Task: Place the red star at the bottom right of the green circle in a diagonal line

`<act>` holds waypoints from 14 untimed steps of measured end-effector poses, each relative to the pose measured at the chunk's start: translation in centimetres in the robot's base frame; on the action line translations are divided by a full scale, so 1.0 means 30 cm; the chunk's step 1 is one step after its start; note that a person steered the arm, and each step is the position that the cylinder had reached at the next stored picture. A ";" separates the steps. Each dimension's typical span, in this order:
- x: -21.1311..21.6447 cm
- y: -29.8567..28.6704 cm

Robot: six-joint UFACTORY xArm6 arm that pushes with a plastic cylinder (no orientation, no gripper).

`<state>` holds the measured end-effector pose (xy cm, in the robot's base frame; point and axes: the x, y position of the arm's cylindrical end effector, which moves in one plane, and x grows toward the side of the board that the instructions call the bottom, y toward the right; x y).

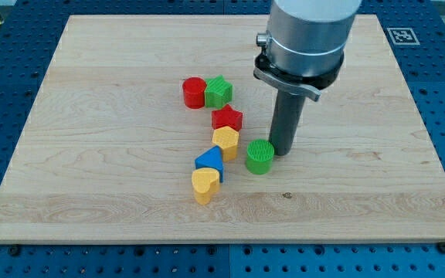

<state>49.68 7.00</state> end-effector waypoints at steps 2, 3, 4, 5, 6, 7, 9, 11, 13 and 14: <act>-0.198 -0.027; -0.251 -0.171; -0.252 -0.361; -0.252 -0.423; -0.227 -0.449; -0.185 -0.417; -0.140 -0.376; -0.140 -0.240; -0.125 -0.072; -0.149 -0.005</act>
<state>45.21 6.87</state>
